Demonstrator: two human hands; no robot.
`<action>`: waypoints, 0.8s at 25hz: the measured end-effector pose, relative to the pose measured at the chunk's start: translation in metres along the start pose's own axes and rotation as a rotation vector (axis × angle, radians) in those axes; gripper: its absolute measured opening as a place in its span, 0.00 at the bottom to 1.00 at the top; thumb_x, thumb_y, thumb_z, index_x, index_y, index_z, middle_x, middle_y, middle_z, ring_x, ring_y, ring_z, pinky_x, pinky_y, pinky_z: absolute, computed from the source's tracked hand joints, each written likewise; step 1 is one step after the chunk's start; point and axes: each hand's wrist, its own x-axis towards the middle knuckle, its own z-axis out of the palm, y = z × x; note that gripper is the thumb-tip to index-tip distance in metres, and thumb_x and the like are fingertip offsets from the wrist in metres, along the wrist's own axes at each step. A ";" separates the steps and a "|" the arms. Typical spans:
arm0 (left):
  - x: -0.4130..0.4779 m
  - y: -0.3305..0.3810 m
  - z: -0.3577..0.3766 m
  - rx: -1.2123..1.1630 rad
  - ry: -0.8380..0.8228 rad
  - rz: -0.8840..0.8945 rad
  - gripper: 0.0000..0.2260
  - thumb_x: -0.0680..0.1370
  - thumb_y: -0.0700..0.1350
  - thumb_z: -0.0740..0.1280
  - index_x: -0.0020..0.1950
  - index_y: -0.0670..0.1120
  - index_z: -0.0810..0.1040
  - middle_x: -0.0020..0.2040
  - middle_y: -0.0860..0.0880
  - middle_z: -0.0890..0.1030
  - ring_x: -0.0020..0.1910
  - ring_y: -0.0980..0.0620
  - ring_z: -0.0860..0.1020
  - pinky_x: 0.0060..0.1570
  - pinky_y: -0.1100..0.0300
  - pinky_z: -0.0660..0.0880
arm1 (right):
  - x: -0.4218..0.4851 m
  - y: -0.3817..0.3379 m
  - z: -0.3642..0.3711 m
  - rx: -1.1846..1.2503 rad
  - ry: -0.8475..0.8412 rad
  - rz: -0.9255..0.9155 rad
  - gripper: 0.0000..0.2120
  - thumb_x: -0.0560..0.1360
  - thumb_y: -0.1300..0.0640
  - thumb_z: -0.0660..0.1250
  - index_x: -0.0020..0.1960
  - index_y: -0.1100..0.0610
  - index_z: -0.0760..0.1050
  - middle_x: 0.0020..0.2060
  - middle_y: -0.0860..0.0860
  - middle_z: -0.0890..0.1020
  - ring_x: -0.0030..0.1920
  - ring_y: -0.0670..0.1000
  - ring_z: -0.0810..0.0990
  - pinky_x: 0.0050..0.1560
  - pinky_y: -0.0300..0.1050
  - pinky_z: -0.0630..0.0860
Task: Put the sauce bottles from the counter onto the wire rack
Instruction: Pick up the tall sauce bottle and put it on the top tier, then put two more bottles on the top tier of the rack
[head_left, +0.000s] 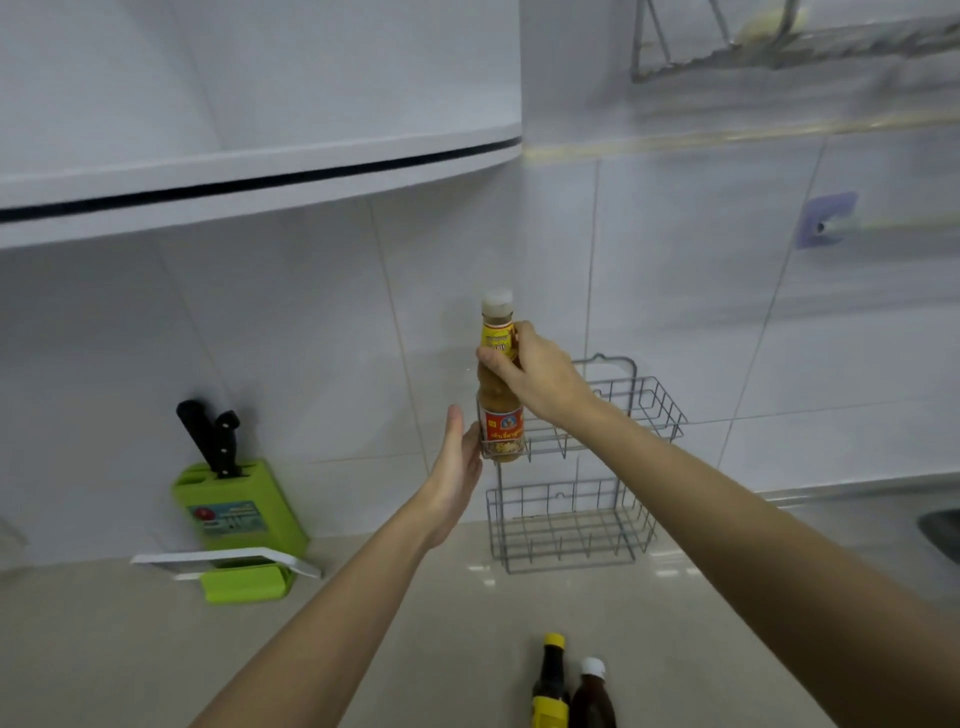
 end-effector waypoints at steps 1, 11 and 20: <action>-0.001 0.000 -0.002 -0.035 0.013 -0.011 0.36 0.78 0.66 0.38 0.79 0.46 0.48 0.80 0.50 0.52 0.79 0.55 0.51 0.79 0.55 0.45 | -0.008 0.003 -0.003 -0.019 0.009 0.009 0.26 0.77 0.40 0.58 0.64 0.60 0.66 0.58 0.57 0.79 0.57 0.58 0.78 0.50 0.50 0.74; -0.031 -0.117 -0.020 0.751 -0.251 -0.441 0.15 0.80 0.50 0.61 0.54 0.39 0.77 0.54 0.41 0.82 0.55 0.45 0.80 0.56 0.56 0.76 | -0.197 0.156 0.061 -0.606 -0.694 0.320 0.24 0.77 0.37 0.54 0.53 0.57 0.73 0.52 0.56 0.80 0.52 0.57 0.79 0.46 0.47 0.72; -0.014 -0.197 0.024 1.170 -0.207 -0.371 0.22 0.74 0.63 0.64 0.36 0.44 0.71 0.38 0.42 0.80 0.39 0.43 0.77 0.36 0.53 0.71 | -0.231 0.188 0.099 -0.141 -0.827 0.815 0.25 0.67 0.37 0.69 0.35 0.61 0.75 0.27 0.54 0.79 0.30 0.55 0.83 0.33 0.44 0.80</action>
